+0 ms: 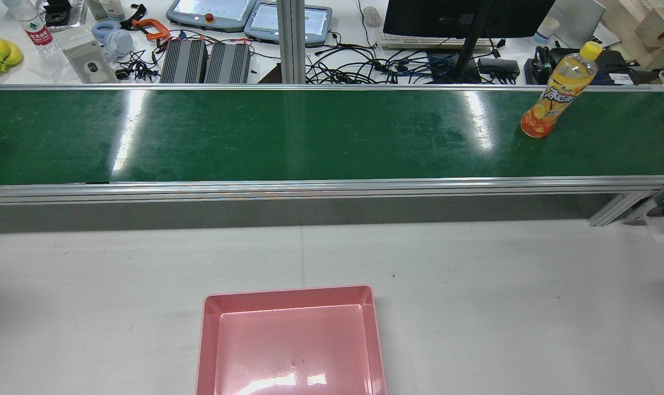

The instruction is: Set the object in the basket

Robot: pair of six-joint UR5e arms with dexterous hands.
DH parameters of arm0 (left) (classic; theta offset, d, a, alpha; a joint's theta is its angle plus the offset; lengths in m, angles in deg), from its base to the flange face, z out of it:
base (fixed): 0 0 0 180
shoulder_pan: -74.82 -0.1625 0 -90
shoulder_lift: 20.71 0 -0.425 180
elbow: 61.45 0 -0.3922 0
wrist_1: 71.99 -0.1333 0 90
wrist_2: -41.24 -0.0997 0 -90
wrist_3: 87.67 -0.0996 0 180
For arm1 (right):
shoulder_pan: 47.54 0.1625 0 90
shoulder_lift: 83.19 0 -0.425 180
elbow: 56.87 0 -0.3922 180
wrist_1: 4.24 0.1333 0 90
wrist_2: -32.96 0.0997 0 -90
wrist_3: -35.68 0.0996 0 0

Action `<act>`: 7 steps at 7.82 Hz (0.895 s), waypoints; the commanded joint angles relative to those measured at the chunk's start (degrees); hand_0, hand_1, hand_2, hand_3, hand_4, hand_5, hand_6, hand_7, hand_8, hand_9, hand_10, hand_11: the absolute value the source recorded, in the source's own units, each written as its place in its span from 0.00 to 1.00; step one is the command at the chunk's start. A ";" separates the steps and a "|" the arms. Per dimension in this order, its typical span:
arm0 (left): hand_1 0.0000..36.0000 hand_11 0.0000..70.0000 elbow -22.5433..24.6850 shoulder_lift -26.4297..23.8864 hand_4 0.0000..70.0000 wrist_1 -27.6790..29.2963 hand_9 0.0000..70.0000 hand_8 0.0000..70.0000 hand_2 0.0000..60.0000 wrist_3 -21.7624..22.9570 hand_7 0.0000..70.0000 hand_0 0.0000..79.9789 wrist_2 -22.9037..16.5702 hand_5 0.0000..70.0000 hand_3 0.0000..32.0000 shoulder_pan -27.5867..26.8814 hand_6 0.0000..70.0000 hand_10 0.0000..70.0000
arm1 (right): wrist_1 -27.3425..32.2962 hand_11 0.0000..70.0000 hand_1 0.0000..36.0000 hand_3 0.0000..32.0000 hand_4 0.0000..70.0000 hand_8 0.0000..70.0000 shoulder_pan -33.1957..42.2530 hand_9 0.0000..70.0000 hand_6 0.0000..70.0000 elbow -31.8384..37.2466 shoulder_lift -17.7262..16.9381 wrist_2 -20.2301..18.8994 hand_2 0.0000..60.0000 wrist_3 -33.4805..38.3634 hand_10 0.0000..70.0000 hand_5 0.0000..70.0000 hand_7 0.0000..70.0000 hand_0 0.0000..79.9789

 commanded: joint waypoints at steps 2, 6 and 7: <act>0.34 0.00 0.00 0.00 0.03 0.03 0.00 0.00 0.00 0.00 0.00 0.79 0.00 0.02 0.03 0.15 0.00 0.00 | 0.00 0.00 0.00 0.00 0.00 0.00 0.00 0.00 0.00 0.00 0.00 0.00 0.00 -0.06 0.00 0.00 0.00 0.00; 0.34 0.00 0.00 0.00 0.03 0.03 0.00 0.00 0.00 0.00 0.00 0.79 0.00 0.02 0.02 0.06 0.00 0.00 | 0.00 0.00 0.00 0.00 0.00 0.00 0.00 0.00 0.00 0.00 0.00 0.00 0.00 0.03 0.00 0.00 0.00 0.00; 0.34 0.00 0.00 0.00 0.03 0.03 0.00 0.00 0.00 0.00 0.00 0.79 0.00 0.02 0.02 0.06 0.00 0.00 | 0.00 0.00 0.00 0.00 0.00 0.00 0.00 0.00 0.00 0.00 0.00 0.00 0.00 -0.06 0.00 0.00 0.00 0.00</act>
